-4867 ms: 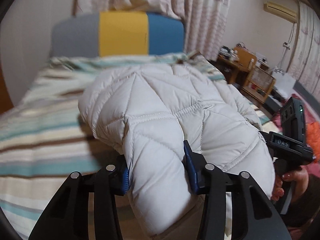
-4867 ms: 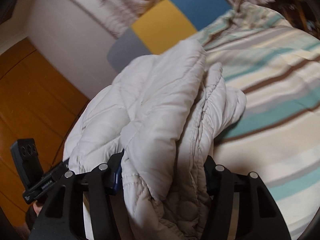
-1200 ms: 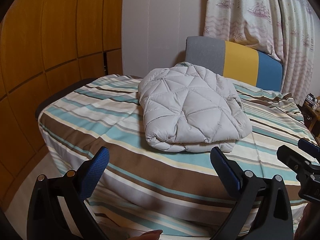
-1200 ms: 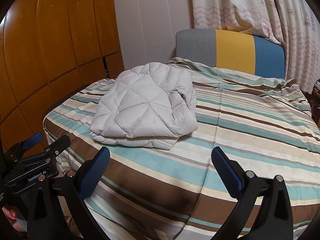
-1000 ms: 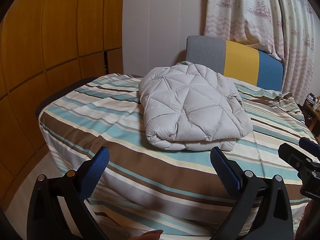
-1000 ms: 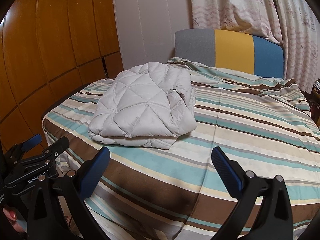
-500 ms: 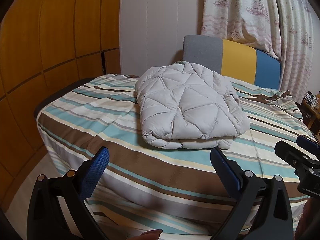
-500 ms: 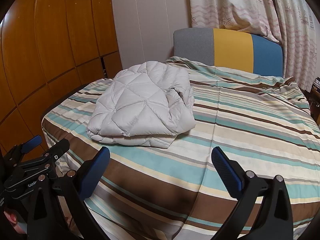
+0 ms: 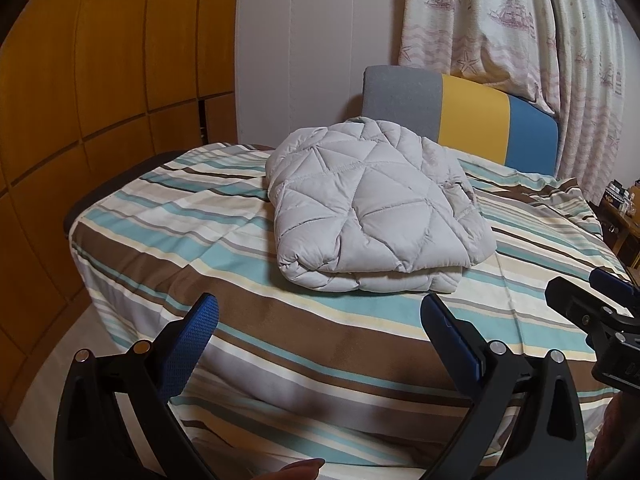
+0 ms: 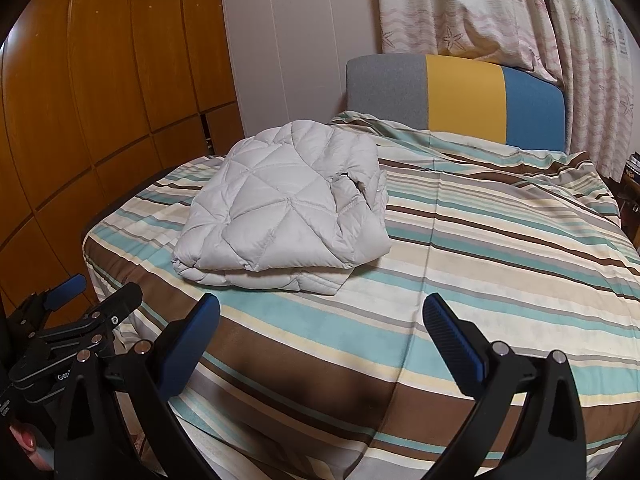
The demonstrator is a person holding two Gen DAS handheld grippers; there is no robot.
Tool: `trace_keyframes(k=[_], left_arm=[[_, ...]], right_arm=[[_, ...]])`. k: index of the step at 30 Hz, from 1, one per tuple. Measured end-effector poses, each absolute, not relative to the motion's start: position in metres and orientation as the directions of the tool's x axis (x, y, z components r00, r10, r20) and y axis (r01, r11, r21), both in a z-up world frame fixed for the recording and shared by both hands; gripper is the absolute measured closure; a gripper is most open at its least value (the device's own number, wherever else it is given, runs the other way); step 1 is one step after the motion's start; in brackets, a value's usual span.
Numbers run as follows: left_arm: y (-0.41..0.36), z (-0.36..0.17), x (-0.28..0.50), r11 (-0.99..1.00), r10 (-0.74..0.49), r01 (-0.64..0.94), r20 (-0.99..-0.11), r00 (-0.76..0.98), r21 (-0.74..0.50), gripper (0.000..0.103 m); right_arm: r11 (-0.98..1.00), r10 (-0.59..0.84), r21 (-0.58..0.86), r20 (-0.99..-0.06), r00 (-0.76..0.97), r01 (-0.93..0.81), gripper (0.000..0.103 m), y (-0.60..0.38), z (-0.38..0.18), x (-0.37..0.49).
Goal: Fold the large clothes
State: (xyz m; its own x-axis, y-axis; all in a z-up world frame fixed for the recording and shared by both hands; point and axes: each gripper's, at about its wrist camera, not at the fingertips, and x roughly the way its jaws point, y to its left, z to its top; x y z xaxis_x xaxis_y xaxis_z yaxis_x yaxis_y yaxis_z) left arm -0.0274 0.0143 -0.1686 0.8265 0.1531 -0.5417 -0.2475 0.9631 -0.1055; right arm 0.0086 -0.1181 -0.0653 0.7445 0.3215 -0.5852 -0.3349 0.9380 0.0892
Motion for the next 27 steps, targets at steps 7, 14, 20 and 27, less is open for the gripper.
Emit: trace_keyframes(k=[7, 14, 20, 27], left_arm=[[0.0144, -0.1687, -0.0270, 0.963, 0.151, -0.247, -0.543, 0.826, -0.107, 0.003], [0.0138, -0.1696, -0.0270, 0.963, 0.149, -0.247, -0.547, 0.824, -0.109, 0.003], [0.0123, -0.1726, -0.0266, 0.963, 0.143, -0.245, -0.556, 0.819, -0.113, 0.003], [0.0115, -0.1731, -0.0261, 0.963, 0.143, -0.245, -0.556, 0.819, -0.113, 0.003]], right_arm=[[0.937, 0.322, 0.084, -0.586, 0.744, -0.339, 0.002, -0.1170, -0.0665, 0.0081], [0.937, 0.322, 0.088, -0.587, 0.743, -0.337, 0.002, -0.1188, -0.0667, 0.0087], [0.938, 0.321, 0.089, -0.591, 0.740, -0.336, 0.002, -0.1188, -0.0680, 0.0097], [0.937, 0.322, 0.089, -0.592, 0.738, -0.337, 0.002, -0.1182, -0.0683, 0.0100]])
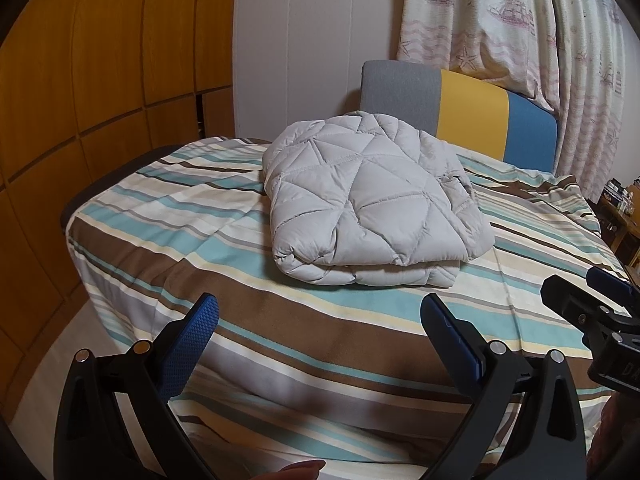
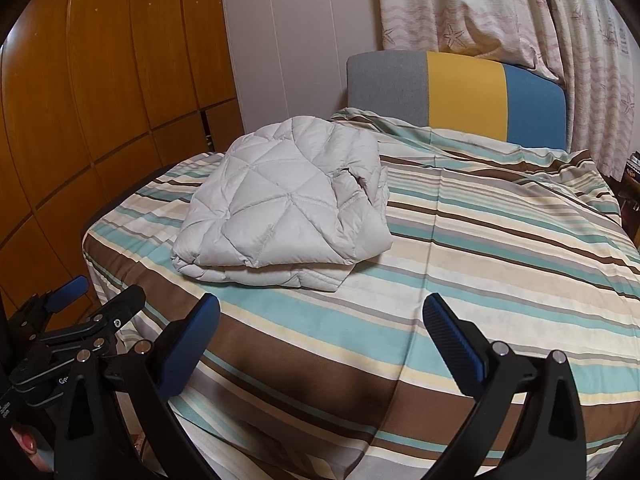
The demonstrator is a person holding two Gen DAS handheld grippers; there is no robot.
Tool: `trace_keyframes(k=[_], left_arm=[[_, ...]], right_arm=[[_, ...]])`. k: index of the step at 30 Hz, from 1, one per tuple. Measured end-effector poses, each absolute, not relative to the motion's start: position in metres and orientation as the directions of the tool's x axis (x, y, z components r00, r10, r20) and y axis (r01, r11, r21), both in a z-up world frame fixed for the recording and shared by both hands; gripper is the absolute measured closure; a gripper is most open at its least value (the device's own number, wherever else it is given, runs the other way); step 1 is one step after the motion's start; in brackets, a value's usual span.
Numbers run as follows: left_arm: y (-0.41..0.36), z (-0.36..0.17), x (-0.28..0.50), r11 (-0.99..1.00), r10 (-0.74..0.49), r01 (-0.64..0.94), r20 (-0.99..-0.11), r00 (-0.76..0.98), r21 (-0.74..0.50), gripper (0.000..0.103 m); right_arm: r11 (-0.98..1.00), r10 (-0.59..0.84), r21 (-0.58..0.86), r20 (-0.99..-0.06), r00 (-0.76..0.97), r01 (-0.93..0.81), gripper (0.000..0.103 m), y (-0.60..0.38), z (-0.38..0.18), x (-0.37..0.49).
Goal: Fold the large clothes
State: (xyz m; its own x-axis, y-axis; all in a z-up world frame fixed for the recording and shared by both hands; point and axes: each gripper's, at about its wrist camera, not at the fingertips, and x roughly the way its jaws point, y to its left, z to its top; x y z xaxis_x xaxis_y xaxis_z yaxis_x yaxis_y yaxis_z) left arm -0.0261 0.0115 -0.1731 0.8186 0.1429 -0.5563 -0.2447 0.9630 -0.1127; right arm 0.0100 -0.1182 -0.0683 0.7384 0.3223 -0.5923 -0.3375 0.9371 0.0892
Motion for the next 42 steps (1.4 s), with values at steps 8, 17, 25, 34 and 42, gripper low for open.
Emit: trace_keyframes(k=[8, 17, 25, 34, 42], left_arm=[[0.0126, -0.1732, -0.0247, 0.963, 0.143, -0.246, -0.560, 0.816, -0.113, 0.003], [0.0128, -0.1720, -0.0261, 0.961, 0.154, -0.255, -0.561, 0.813, -0.104, 0.003], [0.0089, -0.1710, -0.0269, 0.966, 0.156, -0.244, -0.559, 0.814, -0.086, 0.003], [0.0073, -0.1718, -0.0266, 0.967, 0.153, -0.240, -0.558, 0.816, -0.086, 0.003], [0.0050, -0.1779, -0.0241, 0.967, 0.130, -0.232, -0.580, 0.805, -0.106, 0.003]], right_arm=[[0.938, 0.319, 0.087, -0.595, 0.737, -0.335, 0.002, -0.1179, -0.0692, 0.0099], [0.938, 0.319, 0.089, -0.599, 0.734, -0.335, 0.002, -0.1180, -0.0698, 0.0101], [0.938, 0.320, 0.089, -0.599, 0.734, -0.335, 0.002, -0.1178, -0.0705, 0.0101], [0.939, 0.318, 0.092, -0.602, 0.733, -0.331, 0.002, -0.1180, -0.0715, 0.0110], [0.939, 0.319, 0.097, -0.608, 0.727, -0.331, 0.002, -0.1178, -0.0739, 0.0128]])
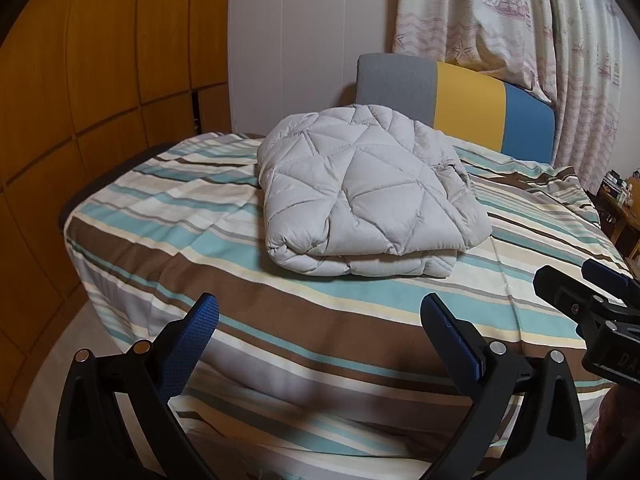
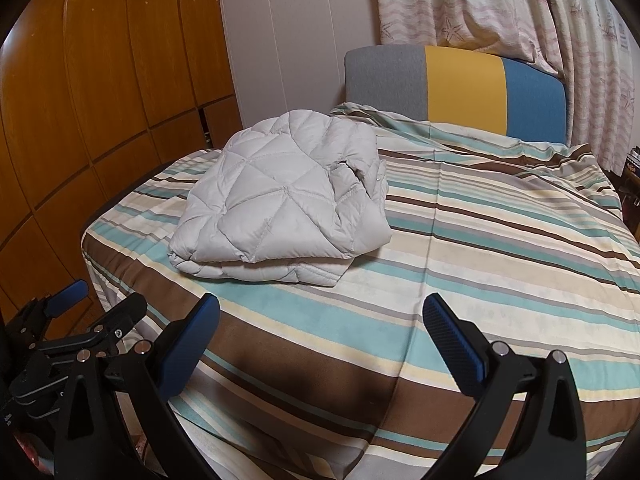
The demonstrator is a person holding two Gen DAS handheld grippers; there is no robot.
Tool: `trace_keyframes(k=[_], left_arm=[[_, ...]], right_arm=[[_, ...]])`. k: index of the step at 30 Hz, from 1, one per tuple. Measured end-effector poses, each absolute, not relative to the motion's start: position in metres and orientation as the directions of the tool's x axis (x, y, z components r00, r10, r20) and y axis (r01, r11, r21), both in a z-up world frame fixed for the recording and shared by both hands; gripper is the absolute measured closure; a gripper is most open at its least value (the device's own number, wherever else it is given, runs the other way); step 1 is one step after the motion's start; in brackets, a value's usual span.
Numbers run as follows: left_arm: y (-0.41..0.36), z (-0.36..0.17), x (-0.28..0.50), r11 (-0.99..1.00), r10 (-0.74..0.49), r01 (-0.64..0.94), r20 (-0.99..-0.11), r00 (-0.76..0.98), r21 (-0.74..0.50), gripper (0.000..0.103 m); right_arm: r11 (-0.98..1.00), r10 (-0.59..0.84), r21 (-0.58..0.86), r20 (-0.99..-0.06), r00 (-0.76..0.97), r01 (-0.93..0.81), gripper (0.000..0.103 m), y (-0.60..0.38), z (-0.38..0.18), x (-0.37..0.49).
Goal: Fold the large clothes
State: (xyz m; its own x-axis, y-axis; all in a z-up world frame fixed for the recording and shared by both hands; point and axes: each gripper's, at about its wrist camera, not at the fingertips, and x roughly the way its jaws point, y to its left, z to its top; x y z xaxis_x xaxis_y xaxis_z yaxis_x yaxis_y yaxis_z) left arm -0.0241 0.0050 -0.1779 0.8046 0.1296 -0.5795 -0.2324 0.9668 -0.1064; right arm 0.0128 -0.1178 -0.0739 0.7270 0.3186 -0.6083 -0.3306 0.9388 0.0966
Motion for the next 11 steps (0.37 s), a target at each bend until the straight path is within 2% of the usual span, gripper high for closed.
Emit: trace_keyframes(k=[11], left_arm=[[0.023, -0.198, 0.008, 0.949, 0.132, -0.292, -0.686, 0.715, -0.122, 0.003]], right_arm=[[0.950, 0.298, 0.136, -0.667, 0.683, -0.281, 0.002, -0.132, -0.096, 0.040]])
